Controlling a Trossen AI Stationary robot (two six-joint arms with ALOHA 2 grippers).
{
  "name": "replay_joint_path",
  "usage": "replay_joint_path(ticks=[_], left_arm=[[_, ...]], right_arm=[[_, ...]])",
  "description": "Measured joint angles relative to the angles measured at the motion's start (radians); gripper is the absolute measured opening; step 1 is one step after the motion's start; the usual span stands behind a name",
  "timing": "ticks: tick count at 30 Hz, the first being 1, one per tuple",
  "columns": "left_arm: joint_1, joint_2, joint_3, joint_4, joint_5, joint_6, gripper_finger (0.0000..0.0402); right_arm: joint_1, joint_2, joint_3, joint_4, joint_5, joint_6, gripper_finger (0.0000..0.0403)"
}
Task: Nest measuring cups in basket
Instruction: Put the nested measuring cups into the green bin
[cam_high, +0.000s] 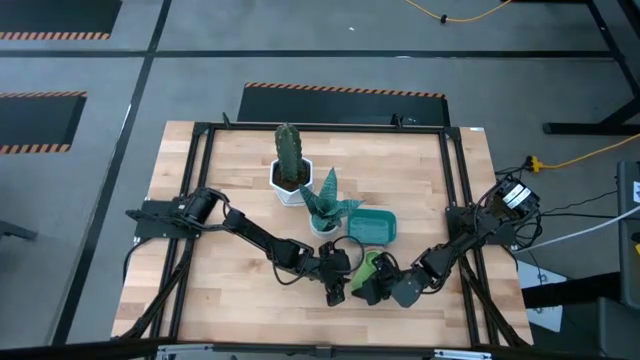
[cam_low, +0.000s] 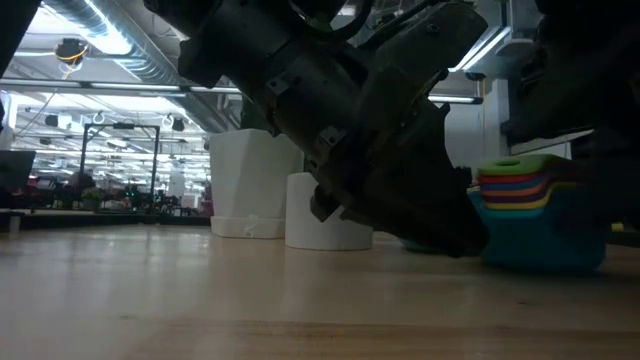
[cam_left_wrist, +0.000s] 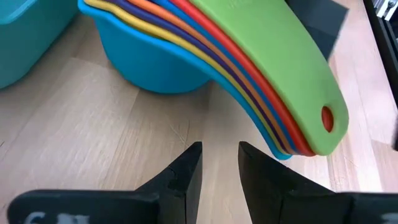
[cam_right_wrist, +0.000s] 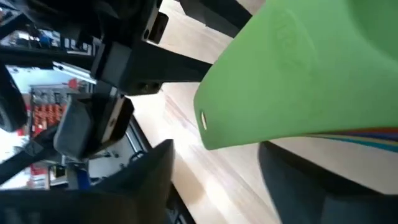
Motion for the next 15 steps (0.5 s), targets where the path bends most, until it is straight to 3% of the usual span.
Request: replay_joint_path(ticks=[4,7,15], left_arm=[[0.000,0.000,0.000,0.000,0.000,0.000,0.0097],[0.000,0.000,0.000,0.000,0.000,0.000,0.0097],[0.000,0.000,0.000,-0.001,0.000,0.008,0.0097]], right_arm=[[0.000,0.000,0.000,-0.014,-0.001,-0.011,0.0308],[0.006,0.000,0.000,-0.022,-0.013,-0.011,0.0342],[0.023,0.000,0.000,-0.029,-0.077,-0.021,0.0353]])
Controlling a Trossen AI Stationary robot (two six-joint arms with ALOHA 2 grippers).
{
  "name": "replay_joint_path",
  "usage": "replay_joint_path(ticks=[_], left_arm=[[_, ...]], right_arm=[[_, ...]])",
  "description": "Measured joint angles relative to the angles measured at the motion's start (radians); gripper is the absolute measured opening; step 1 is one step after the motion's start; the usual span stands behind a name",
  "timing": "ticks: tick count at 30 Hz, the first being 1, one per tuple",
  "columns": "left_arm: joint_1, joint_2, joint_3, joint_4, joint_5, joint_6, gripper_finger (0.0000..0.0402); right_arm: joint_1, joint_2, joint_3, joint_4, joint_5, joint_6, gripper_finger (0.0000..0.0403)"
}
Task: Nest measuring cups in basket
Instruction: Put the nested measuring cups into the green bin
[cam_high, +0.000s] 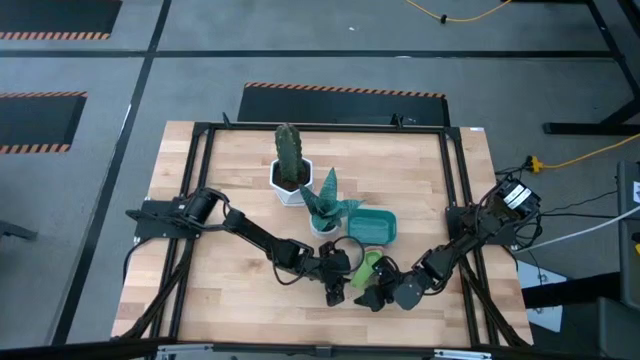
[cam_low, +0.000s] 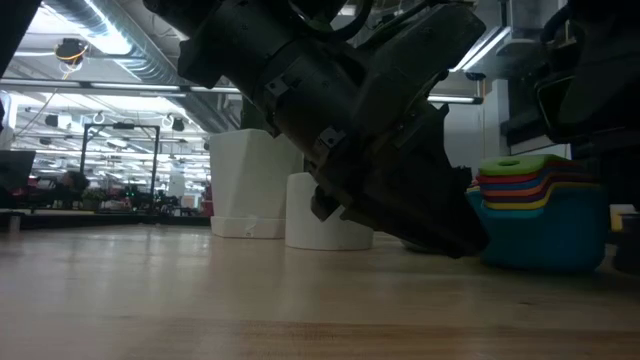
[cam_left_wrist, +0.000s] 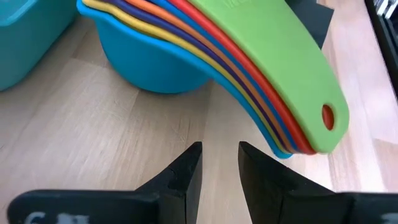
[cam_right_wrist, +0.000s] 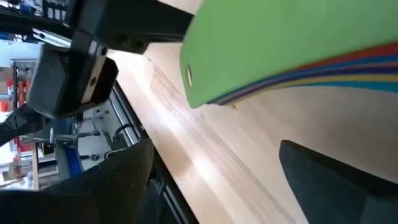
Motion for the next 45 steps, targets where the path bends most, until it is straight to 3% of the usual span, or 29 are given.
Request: replay_joint_path(ticks=[6,12,16,22,28,45], left_arm=[[0.000,0.000,0.000,0.005,-0.004,0.042,0.0097],[0.000,0.000,0.000,0.004,-0.004,0.043,0.0097],[0.000,0.000,0.000,0.004,-0.004,0.044,0.0097],[0.002,0.000,0.000,0.022,-0.010,0.044,0.0097],[0.002,0.000,0.000,0.027,-0.005,0.045,0.0097],[0.003,0.000,0.000,0.076,-0.003,0.046,0.0097]], right_arm=[[0.001,0.000,0.000,0.000,-0.094,0.001,0.0353],[0.013,0.000,0.000,-0.001,-0.082,0.060,0.0353],[0.074,0.000,0.000,0.002,0.011,0.124,0.0353],[0.196,0.000,0.000,0.000,0.249,0.216,0.0353],[0.241,0.000,0.000,-0.004,0.435,0.232,0.0353],[0.131,0.050,0.000,-0.006,0.442,0.234,0.0353]])
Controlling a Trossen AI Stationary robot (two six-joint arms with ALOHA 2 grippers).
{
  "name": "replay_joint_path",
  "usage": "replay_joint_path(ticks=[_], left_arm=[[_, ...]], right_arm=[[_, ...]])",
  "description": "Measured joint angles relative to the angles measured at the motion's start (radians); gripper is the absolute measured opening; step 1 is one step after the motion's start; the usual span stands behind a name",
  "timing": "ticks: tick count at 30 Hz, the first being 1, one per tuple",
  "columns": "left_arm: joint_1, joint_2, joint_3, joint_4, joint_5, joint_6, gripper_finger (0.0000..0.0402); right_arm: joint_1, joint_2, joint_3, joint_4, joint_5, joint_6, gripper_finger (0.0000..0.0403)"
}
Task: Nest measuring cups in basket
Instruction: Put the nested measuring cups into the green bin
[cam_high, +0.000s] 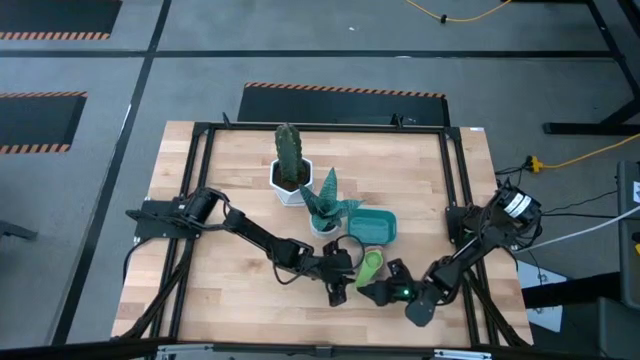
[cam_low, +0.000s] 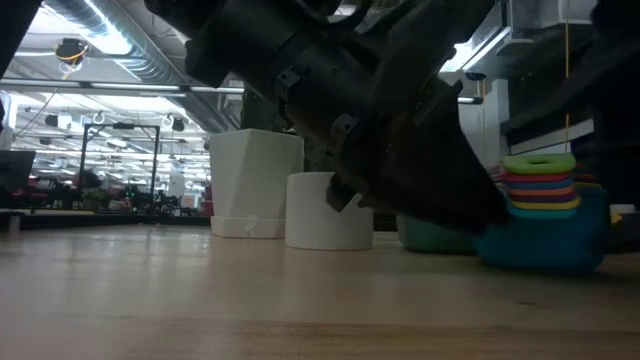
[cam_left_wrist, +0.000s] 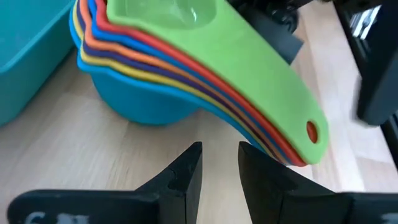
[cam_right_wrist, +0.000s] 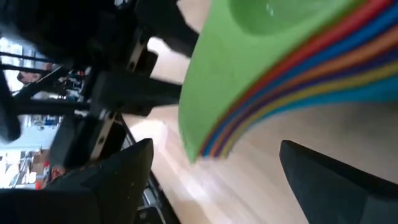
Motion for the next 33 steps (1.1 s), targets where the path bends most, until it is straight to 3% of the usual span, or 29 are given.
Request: replay_joint_path(ticks=[33], left_arm=[[0.001,0.000,0.000,0.118,0.000,-0.010,0.0097]], right_arm=[[-0.088,0.000,0.000,0.048,0.067,-0.108,0.0353]])
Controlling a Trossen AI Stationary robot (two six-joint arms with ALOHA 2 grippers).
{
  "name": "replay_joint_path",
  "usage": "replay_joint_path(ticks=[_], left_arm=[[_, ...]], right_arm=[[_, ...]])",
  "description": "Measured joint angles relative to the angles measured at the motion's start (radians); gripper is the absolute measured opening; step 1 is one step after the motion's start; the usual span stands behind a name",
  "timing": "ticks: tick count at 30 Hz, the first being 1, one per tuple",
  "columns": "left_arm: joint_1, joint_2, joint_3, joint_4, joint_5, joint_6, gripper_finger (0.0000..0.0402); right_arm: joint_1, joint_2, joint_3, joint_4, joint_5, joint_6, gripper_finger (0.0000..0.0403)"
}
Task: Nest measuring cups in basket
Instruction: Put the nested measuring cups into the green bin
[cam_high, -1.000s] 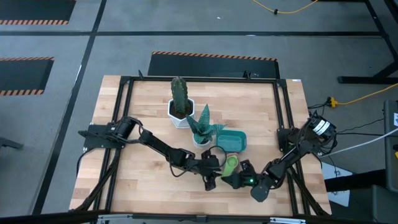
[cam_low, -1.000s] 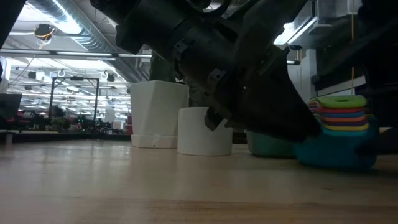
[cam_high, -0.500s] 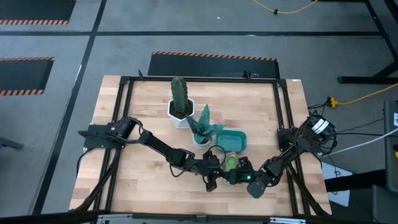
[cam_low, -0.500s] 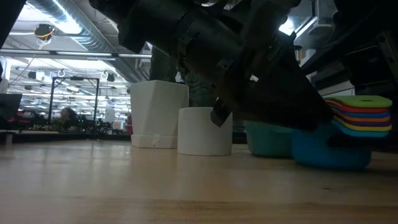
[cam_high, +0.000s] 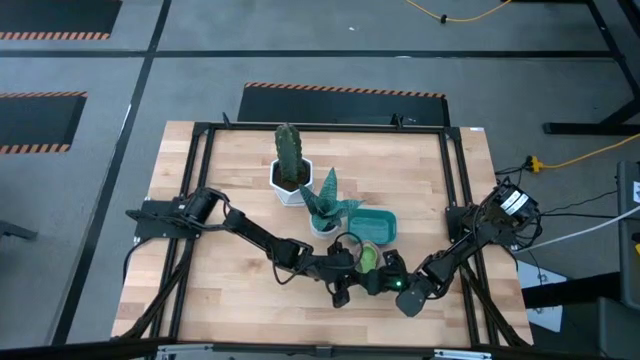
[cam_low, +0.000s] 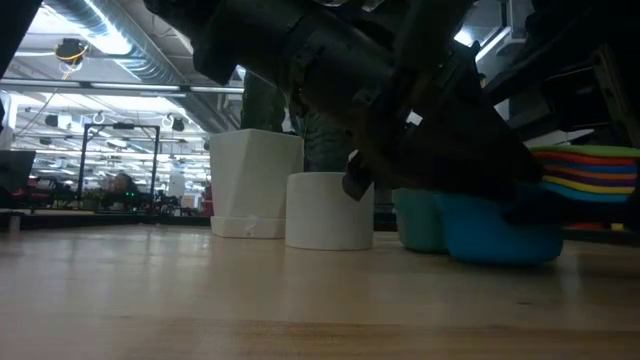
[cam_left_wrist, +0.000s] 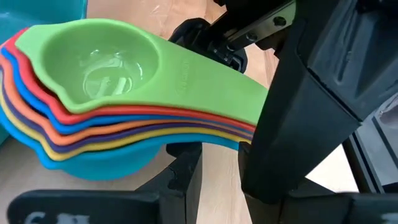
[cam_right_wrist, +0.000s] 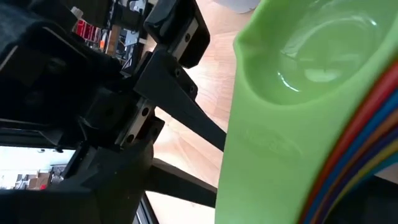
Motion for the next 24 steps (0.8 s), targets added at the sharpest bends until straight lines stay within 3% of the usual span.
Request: replay_joint_path(ticks=[14,24], left_arm=[[0.000,0.000,0.000,-0.007,-0.001,0.000,0.0097],[0.000,0.000,0.000,-0.011,-0.008,0.001,0.0097]], right_arm=[[0.001,0.000,0.000,0.000,-0.004,-0.002,0.0353],[0.001,0.000,0.000,0.001,-0.005,0.000,0.0324]])
